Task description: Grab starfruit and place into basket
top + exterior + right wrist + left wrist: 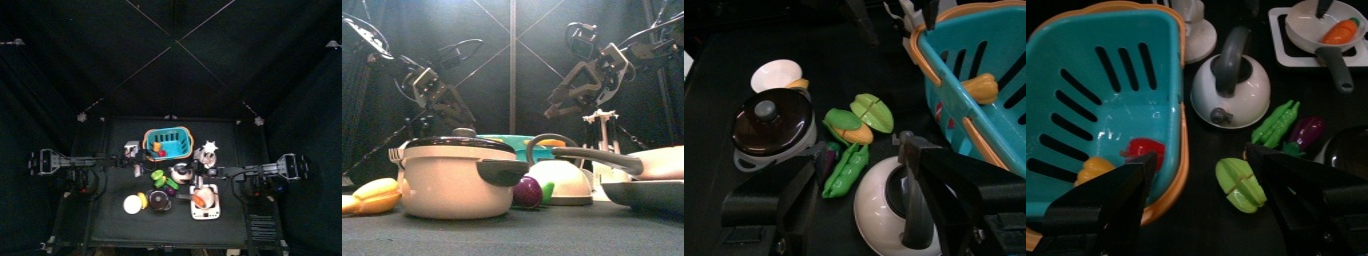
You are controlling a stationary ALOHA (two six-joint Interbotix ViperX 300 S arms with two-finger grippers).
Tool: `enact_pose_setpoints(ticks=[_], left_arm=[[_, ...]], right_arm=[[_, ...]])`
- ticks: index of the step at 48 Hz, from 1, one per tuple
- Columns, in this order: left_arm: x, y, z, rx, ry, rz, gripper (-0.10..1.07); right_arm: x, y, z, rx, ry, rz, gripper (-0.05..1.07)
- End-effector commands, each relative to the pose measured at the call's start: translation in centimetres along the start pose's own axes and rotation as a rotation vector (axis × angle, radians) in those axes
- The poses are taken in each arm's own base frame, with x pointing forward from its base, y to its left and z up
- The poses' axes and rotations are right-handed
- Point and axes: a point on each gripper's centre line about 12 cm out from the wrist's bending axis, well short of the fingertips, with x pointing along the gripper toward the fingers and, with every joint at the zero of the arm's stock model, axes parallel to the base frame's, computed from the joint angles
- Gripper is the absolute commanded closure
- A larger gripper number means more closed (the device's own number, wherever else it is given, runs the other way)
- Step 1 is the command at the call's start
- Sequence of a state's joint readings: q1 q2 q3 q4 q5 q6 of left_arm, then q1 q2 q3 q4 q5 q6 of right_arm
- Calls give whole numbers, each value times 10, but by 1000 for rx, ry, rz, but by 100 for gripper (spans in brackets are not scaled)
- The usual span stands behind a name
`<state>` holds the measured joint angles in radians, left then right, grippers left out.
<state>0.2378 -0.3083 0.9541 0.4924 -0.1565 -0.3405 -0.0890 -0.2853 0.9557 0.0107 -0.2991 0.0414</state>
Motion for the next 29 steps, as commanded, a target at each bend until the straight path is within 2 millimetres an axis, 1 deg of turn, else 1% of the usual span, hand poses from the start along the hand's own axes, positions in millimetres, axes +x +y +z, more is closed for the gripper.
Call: enact_pose_setpoints(ticks=[1, 6, 11, 21, 29], left_arm=[[-3, -9, 7, 2, -26, -24, -5], [-7, -20, 8, 11, -36, -53, -5], [-9, -26, 5, 19, -33, -71, -5], [-7, -29, -9, -11, 8, -75, -5], [-7, -30, -14, -33, 21, -77, -5]], right_arm=[[-1, 1, 10, -2, -34, 3, 8], [-1, 2, 10, -5, -34, 6, 8], [0, 2, 9, -7, -29, 6, 8], [-6, -4, 11, -2, -25, -11, 8], [-6, -9, 7, 2, 9, -27, 8]])
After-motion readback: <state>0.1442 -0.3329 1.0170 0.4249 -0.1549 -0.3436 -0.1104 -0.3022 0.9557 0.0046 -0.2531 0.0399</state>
